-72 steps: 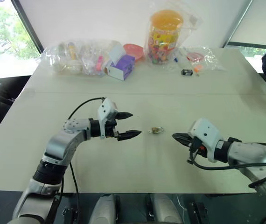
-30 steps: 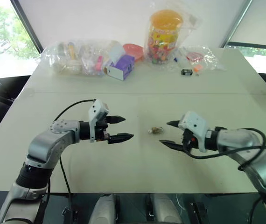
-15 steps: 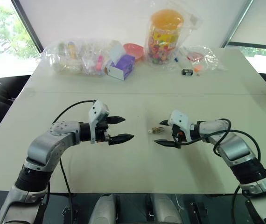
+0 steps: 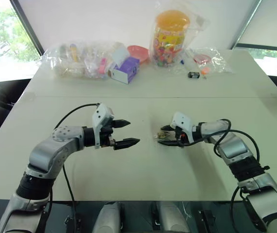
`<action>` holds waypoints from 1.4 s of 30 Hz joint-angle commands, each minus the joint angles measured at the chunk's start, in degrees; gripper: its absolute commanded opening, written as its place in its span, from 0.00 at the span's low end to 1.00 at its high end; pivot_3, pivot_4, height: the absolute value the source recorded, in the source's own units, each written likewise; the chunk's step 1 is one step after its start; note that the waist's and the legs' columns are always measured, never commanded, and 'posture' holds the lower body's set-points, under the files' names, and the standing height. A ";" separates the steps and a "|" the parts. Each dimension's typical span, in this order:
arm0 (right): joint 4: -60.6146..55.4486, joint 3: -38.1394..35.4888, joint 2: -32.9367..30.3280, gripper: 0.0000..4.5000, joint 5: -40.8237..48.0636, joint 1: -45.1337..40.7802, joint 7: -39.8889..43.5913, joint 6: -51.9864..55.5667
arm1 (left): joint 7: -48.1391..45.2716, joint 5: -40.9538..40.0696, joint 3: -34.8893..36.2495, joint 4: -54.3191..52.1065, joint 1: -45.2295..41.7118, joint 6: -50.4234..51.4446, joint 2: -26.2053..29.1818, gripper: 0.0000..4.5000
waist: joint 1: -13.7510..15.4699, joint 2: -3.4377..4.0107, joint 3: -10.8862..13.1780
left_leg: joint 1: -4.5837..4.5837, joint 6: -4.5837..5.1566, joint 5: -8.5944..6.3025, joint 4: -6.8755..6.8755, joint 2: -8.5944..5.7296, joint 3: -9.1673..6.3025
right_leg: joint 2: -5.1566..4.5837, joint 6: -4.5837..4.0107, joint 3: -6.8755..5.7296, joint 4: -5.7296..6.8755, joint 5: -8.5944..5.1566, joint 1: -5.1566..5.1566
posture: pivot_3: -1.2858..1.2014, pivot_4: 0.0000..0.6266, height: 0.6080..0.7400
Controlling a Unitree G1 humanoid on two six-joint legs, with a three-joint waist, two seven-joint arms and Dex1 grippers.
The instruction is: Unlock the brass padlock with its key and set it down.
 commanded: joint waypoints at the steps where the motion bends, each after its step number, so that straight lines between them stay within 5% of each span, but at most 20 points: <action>1: 1.31 1.41 -1.13 0.22 -2.95 0.89 0.98 -0.41 | 0.32 -0.01 0.96 -2.31 -0.12 -0.85 0.38 1.00 | 0.00 0.00 0.00 | 0.00 0.00 0.00 0.00 0.00 0.00 | -0.01 0.00 0.00 0.00 0.00 0.00 | 0.52 0.24 0.96; 2: 0.87 1.36 -1.30 0.15 -3.09 1.16 1.12 -0.31 | 0.32 0.00 0.91 -2.28 -0.17 -0.90 0.37 1.00 | 0.01 0.00 -0.01 | 0.02 -0.01 0.00 0.00 0.00 0.00 | -0.01 0.00 0.00 0.01 0.00 0.02 | 0.52 0.24 0.96; 21: -31.58 -1.81 -7.35 0.16 -17.63 9.19 -11.37 -18.11 | -8.32 0.33 -3.78 4.82 -5.76 -2.63 -0.80 1.00 | 0.75 0.03 0.01 | -0.04 0.00 0.00 0.01 -0.05 0.03 | 0.01 0.00 -0.01 -0.02 0.00 -0.04 | 0.52 0.24 0.96; 34: -36.20 -0.65 -5.78 0.16 -20.89 6.87 -10.29 -17.11 | -9.70 2.69 -4.88 8.31 -7.85 -4.96 -2.62 1.00 | 0.19 0.03 0.01 | -0.04 0.00 0.00 0.02 -0.05 0.02 | 0.08 0.00 -0.01 -0.01 0.00 -0.04 | 0.52 0.24 0.96; 37: -37.44 -0.33 -5.97 0.16 -20.90 7.01 -9.24 -16.62 | -9.11 2.49 -4.41 8.76 -8.14 -5.06 -3.63 0.82 | 0.22 0.03 0.01 | -0.04 0.00 0.00 0.02 -0.05 0.02 | 0.08 0.00 -0.01 -0.01 0.00 -0.04 | 0.52 0.24 0.96; 42: -39.22 0.10 -5.86 0.16 -20.94 6.85 -7.99 -15.19 | -8.55 2.38 -4.51 9.19 -8.53 -4.72 -5.05 0.24 | 0.21 0.03 0.01 | -0.04 0.00 0.00 0.03 -0.05 0.02 | 0.08 0.00 -0.01 -0.01 0.00 -0.04 | 0.52 0.24 0.96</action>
